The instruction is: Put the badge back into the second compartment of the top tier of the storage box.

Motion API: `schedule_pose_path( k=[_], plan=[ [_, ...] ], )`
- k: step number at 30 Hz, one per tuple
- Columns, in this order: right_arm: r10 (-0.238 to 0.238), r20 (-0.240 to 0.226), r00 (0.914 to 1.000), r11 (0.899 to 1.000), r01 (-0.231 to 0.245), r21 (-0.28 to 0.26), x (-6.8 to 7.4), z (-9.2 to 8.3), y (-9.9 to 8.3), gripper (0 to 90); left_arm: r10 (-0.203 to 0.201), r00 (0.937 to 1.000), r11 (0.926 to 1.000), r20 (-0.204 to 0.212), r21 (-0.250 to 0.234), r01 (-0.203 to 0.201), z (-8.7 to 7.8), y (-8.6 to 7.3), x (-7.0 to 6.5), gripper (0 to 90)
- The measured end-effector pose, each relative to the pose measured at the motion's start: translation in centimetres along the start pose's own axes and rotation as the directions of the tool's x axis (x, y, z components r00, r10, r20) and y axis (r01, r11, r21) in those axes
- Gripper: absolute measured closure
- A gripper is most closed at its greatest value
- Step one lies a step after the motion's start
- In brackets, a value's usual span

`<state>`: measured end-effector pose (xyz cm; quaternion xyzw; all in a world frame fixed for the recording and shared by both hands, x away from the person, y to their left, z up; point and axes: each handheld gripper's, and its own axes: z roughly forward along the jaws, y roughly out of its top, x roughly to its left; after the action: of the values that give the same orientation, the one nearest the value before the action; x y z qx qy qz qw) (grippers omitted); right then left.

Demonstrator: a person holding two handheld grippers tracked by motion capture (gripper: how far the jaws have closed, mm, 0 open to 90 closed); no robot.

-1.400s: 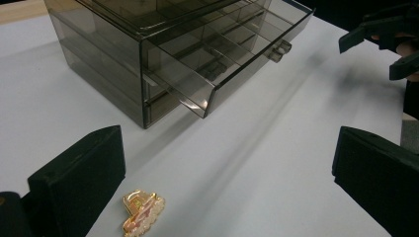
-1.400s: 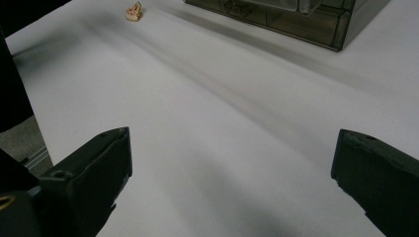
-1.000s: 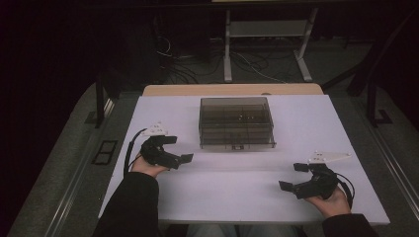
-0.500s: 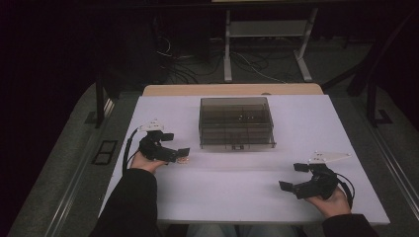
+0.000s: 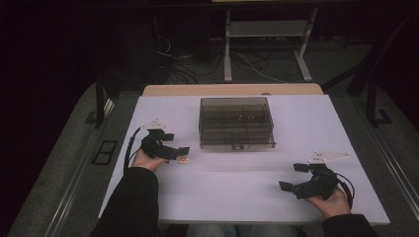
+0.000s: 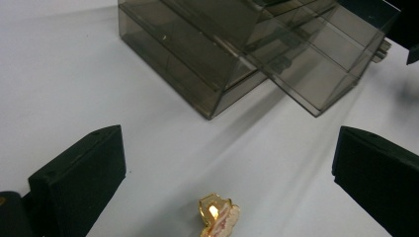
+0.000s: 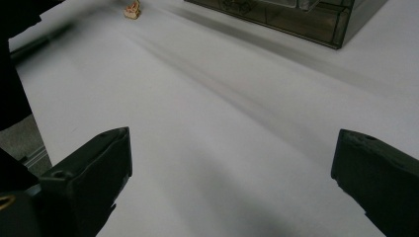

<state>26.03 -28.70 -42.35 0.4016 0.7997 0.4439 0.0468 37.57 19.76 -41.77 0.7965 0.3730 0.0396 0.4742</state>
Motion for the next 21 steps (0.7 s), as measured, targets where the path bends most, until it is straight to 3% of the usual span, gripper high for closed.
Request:
schedule_pose_path(
  k=[21],
  plan=[
    [-0.001, 0.001, 1.0000, 1.000, 0.001, 0.007, 0.1, 0.1, 0.0, 1.5, -0.011, 0.9996, 0.9968, 0.025, 0.079, 0.009, 1.6, -0.9, 1.5, 0.0]
  ],
)
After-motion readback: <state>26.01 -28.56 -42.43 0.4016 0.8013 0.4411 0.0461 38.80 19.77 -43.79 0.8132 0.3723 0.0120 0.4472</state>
